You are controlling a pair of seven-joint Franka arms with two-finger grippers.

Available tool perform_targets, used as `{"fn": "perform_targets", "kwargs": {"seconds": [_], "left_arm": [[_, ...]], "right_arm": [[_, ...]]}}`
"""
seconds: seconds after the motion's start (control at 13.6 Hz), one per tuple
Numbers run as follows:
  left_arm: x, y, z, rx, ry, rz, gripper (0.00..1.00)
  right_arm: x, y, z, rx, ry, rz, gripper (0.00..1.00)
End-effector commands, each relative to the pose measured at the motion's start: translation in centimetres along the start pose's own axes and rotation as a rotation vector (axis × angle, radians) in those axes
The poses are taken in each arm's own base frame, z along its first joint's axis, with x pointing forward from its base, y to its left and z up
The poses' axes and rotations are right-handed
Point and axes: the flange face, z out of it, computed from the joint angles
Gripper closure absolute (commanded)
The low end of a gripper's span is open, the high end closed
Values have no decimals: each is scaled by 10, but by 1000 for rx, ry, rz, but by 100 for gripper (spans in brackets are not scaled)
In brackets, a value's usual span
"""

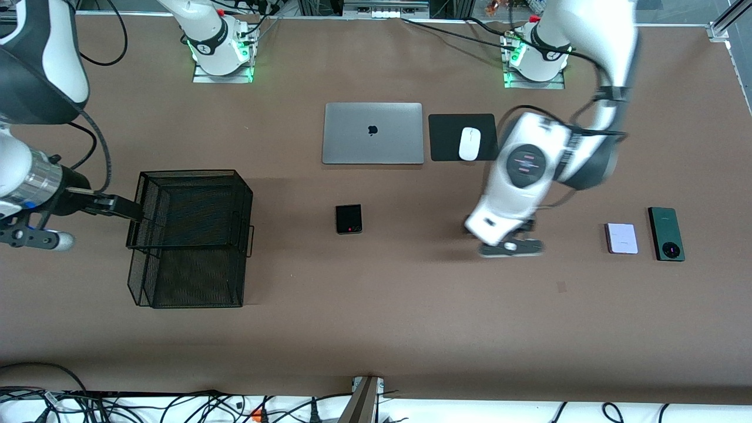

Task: Place phones with both arms
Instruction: 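Grasp the black phone with the right gripper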

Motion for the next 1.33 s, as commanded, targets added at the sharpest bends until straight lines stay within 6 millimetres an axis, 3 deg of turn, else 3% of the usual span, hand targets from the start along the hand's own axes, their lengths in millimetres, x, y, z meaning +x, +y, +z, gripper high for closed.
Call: {"fn": "perform_targets", "kwargs": {"seconds": [0.0, 0.3, 0.52, 0.59, 0.74, 0.89, 1.03, 1.11, 1.25], "left_arm": [[-5, -89, -2, -19, -25, 67, 0], [5, -194, 13, -19, -29, 84, 0], [-1, -258, 34, -29, -8, 112, 0], [-4, -283, 41, -31, -1, 118, 0], [-11, -315, 53, -73, 16, 128, 0], [-24, -344, 72, -118, 53, 124, 0], [-32, -351, 94, -115, 65, 130, 0], [-38, -365, 103, -107, 80, 128, 0], [-39, -368, 121, -101, 89, 125, 0]], "right_arm": [[-2, -67, 10, 24, 30, -1, 0], [-19, -177, 58, 66, 52, 45, 0], [-53, -273, 120, 62, 50, 73, 0], [-62, -293, 140, 33, 69, 51, 0], [-77, -318, 192, -76, 84, -42, 0], [-81, -330, 236, -74, 54, -19, 0], [-94, -351, 271, -14, 32, -11, 0], [-99, -359, 287, 2, 35, -21, 0], [-101, -363, 304, 9, 39, -53, 0]]}}
